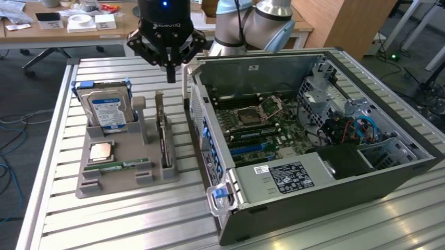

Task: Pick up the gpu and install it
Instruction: 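Reach for the gpu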

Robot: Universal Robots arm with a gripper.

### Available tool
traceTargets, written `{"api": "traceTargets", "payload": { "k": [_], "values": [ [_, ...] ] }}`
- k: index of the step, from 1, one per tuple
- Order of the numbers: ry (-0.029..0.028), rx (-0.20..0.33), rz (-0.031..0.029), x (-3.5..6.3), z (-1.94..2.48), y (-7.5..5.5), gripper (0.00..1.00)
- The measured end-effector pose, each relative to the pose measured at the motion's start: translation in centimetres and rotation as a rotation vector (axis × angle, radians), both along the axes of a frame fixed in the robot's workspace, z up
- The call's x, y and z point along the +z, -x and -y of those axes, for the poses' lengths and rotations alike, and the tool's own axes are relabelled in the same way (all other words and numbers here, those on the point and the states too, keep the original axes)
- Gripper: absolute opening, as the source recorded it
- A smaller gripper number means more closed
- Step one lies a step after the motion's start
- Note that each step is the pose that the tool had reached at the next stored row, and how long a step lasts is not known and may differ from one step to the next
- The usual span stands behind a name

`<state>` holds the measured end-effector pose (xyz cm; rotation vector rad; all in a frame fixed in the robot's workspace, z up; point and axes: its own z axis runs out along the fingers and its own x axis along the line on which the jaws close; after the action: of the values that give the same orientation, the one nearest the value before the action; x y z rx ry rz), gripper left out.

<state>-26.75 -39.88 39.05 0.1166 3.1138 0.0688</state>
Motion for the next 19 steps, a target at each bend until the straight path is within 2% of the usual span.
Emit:
{"api": "traceTargets", "payload": {
  "k": [7, 19],
  "values": [
    [0.0, 0.0, 0.0, -0.07, 0.0, 1.0, 0.11],
    [0.0, 0.0, 0.0, -0.09, 0.0, 1.3, 0.11]
  ]
}}
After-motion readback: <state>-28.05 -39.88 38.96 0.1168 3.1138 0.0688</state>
